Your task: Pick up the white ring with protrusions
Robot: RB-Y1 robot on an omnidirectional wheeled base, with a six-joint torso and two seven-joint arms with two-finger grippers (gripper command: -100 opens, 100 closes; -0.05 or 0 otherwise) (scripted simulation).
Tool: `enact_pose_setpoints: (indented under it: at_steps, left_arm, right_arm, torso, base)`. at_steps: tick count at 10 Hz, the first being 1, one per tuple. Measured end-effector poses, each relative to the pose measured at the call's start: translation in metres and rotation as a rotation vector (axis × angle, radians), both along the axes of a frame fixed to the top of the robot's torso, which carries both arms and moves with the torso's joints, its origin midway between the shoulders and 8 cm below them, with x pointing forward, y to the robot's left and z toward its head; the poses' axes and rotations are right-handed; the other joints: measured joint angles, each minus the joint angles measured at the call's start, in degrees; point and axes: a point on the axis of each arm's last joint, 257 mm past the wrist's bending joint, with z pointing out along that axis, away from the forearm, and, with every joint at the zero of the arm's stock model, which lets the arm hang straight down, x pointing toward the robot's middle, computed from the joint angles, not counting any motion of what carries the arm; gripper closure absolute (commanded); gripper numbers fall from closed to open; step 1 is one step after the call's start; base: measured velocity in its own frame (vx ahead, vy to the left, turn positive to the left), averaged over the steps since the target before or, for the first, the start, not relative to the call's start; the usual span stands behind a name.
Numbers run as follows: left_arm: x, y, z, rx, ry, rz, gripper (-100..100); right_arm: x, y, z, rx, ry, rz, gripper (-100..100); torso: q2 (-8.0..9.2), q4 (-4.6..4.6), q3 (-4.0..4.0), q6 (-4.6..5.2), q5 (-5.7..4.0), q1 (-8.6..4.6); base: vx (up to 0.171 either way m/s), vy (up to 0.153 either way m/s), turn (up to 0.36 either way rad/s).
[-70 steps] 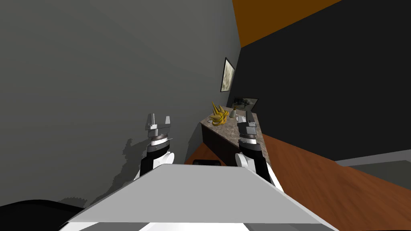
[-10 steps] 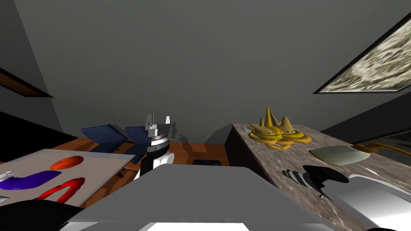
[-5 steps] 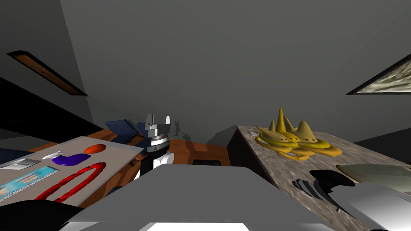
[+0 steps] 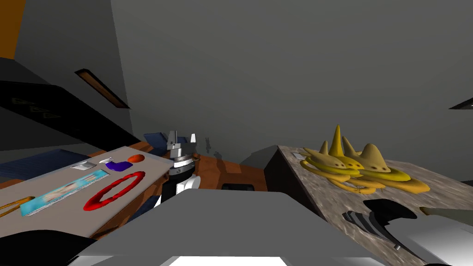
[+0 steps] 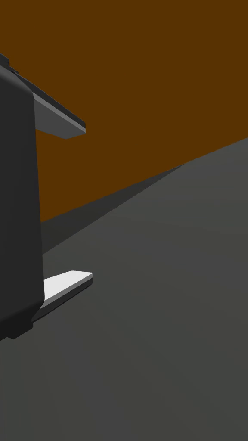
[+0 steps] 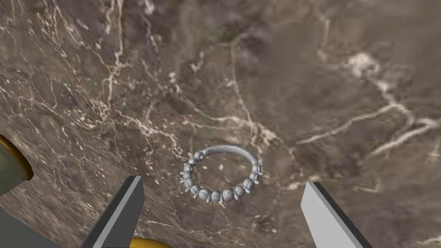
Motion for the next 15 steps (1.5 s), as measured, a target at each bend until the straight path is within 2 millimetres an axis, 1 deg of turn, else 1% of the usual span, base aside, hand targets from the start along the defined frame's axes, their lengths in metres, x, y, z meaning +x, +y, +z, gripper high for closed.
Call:
enact_pose_setpoints:
  at_steps: [4, 5, 6, 10, 11, 12, 13, 15]
  left_arm:
    - [0.000, 0.000, 0.000, 0.000, 0.000, 0.000, 0]
    - [0.000, 0.000, 0.000, 0.000, 0.000, 0.000, 0]
    - [0.000, 0.000, 0.000, 0.000, 0.000, 0.000, 0]
    - [0.000, 0.000, 0.000, 0.000, 0.000, 0.000, 0]
    - [0.000, 0.000, 0.000, 0.000, 0.000, 0.000, 0]
    - [0.000, 0.000, 0.000, 0.000, 0.000, 0.000, 0]
    - [0.000, 0.000, 0.000, 0.000, 0.000, 0.000, 0]
    - [0.000, 0.000, 0.000, 0.000, 0.000, 0.000, 0]
  right_arm:
    - [-0.014, -0.021, -0.008, -0.005, -0.002, -0.069, -100]
    - [-0.018, -0.027, -0.008, -0.008, -0.003, -0.086, -100]
    - [-0.018, -0.027, -0.008, -0.008, -0.005, -0.088, 100]
    - [-0.017, -0.028, -0.007, -0.008, -0.007, -0.089, 100]
    - [-0.017, -0.028, -0.007, -0.008, -0.008, -0.089, 0]
    - [-0.017, -0.028, -0.007, -0.009, -0.008, -0.089, 100]
    - [-0.013, -0.023, -0.006, -0.005, -0.010, -0.074, 100]
    - [-0.007, -0.010, -0.006, 0.000, -0.004, -0.040, 100]
  torso:
    - [-0.03, 0.00, -0.01, -0.01, -0.14, -0.14]
    - [-0.06, -0.01, -0.03, -0.01, -0.15, -0.19]
    - [-0.17, -0.03, -0.09, 0.03, -0.17, -0.28]
    - [-0.32, -0.09, -0.20, 0.01, -0.26, -0.39]
    - [-0.33, -0.10, -0.20, 0.01, -0.27, -0.39]
    - [-0.33, -0.10, -0.20, 0.01, -0.27, -0.39]
    - [-0.45, -0.13, -0.27, 0.12, -0.28, -0.46]
    - [-0.65, -0.17, -0.39, 0.03, -0.31, -0.55]
  base:
    - [-0.076, 0.037, 0.167]
    - [-0.029, 0.016, 0.031]
    - [-0.005, 0.003, -0.008]
    - [0.000, 0.000, 0.000]
    - [0.000, 0.000, 0.000]
    - [0.058, -0.031, -0.219]
    - [0.099, -0.052, -0.260]
    - [0.090, -0.043, -0.180]
